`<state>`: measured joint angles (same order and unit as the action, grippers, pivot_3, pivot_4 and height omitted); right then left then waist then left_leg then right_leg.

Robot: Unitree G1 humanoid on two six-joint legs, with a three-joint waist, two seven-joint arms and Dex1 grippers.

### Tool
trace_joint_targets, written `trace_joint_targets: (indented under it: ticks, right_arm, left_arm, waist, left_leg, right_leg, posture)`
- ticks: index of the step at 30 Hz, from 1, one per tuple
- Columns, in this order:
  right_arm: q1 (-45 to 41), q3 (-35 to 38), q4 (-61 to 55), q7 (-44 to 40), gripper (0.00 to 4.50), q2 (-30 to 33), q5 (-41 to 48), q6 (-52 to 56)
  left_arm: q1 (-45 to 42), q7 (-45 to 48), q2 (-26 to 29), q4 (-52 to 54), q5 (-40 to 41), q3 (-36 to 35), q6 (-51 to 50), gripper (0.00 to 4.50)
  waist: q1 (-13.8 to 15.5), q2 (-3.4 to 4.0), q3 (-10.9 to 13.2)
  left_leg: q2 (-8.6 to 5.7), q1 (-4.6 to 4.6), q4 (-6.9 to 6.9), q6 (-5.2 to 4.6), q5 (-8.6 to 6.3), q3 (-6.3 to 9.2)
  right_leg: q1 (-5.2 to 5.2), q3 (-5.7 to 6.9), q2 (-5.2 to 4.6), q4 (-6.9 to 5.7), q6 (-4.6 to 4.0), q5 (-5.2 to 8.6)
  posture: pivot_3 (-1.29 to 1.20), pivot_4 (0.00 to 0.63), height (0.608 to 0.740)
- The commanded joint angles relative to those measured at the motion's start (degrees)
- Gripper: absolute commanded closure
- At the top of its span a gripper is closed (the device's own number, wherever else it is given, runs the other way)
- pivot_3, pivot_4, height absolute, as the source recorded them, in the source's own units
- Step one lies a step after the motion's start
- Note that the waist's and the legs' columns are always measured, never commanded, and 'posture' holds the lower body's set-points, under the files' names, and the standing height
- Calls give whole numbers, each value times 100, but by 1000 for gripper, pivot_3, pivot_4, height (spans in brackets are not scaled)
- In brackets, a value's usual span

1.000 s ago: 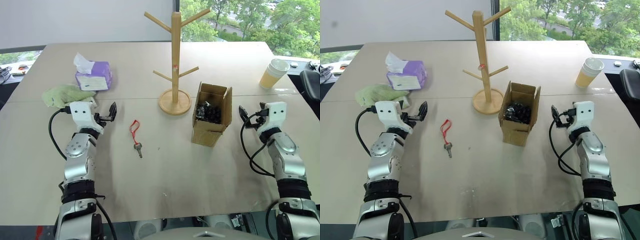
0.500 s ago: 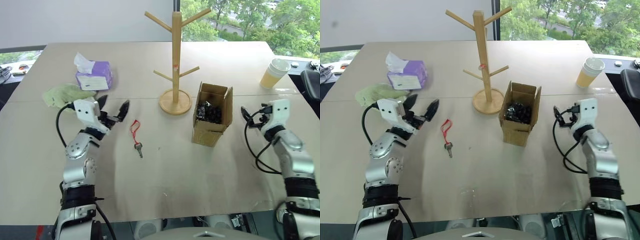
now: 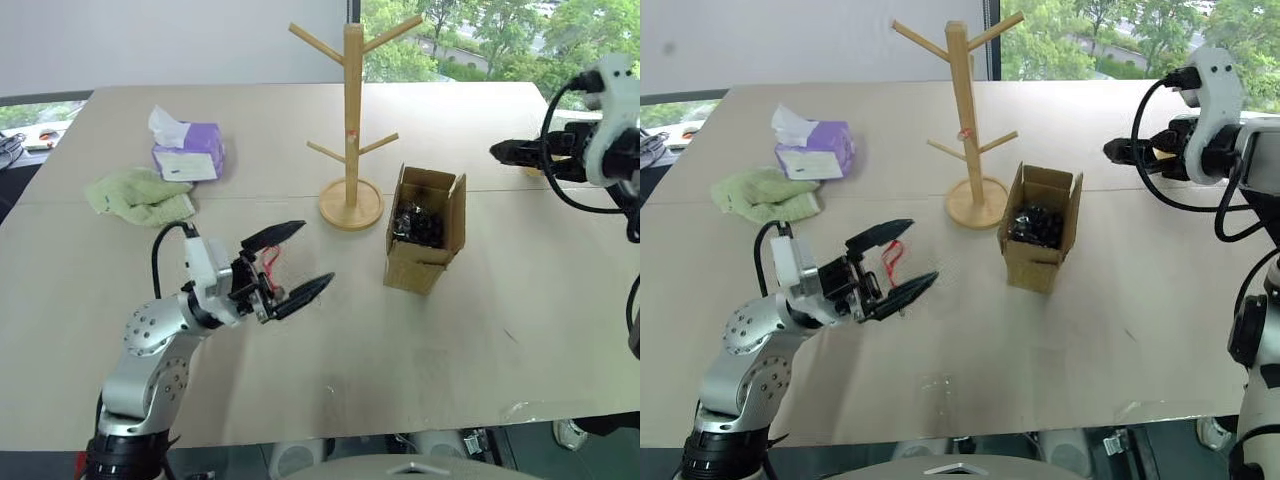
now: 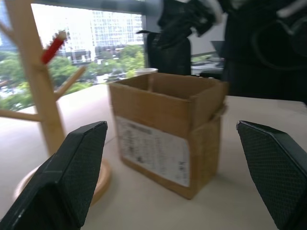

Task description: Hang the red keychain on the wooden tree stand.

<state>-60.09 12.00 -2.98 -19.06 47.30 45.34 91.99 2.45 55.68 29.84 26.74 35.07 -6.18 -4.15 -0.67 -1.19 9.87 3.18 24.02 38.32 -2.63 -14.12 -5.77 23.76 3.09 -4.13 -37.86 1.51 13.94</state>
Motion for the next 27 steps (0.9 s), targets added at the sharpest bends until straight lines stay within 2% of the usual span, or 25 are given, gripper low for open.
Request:
trace_joint_targets:
  ticks: [1, 7, 9, 10, 12, 19, 27]
  right_arm:
    - [-596, -164, 651, 1064, 15, 258, 1389, 51]
    - [-1114, -719, 1773, 3400, 15, 183, 4293, 51]
    - [-1061, -872, 1950, 4167, 15, 175, 5066, -66]
    - [-884, -1130, 1871, 4714, 15, 289, 5810, -430]
    - [-628, -1394, 1727, 5403, 15, 345, 6642, -907]
    - [-338, -1418, 1316, 5717, 15, 74, 6766, -1093]
    - [-272, -1746, 1295, 5263, 15, 298, 6766, -853]
  left_arm:
    - [132, 73, 14, 287, -27, 54, 176, 0]
    - [346, 61, 16, 251, -106, 144, 187, 0]
    - [394, 45, 27, 263, -115, 163, 173, 0]
    - [434, 47, 31, 276, -130, 174, 187, 0]
    - [481, 21, 34, 297, -147, 185, 184, 0]
    - [630, -27, 27, 337, -255, 231, 217, 0]
    - [668, -118, -12, 332, -278, 271, 180, 0]
  waist:
    - [2, 0, 0]
    - [-11, -2, -1]
    - [-8, -2, -1]
    - [-5, -2, -1]
    - [4, -3, -1]
    - [-2, -2, 0]
    - [1, -2, 0]
  left_leg:
    - [0, 0, 0, -1, -1, 2]
    - [2, -1, -1, -2, -1, 1]
    - [4, 0, -1, -2, -1, 2]
    - [4, 1, -1, -2, -1, 2]
    - [4, 6, -1, -2, -1, 5]
    - [6, 16, 5, -3, -1, 8]
    - [8, 19, 4, -3, -1, 12]
  right_leg:
    - [0, 3, 1, 0, 0, 0]
    - [0, -2, 8, -1, 0, 0]
    - [0, 0, 9, -1, 0, 0]
    - [1, 0, 9, -1, 0, 0]
    - [0, 6, 9, 2, 1, 0]
    - [6, 9, 9, 3, 5, -2]
    - [6, 13, 9, 7, 5, -1]
  posture:
    - [0, 150, 740]
    - [0, 150, 740]
    - [0, 150, 740]
    - [0, 150, 740]
    - [0, 150, 740]
    - [0, 150, 740]
    - [0, 150, 740]
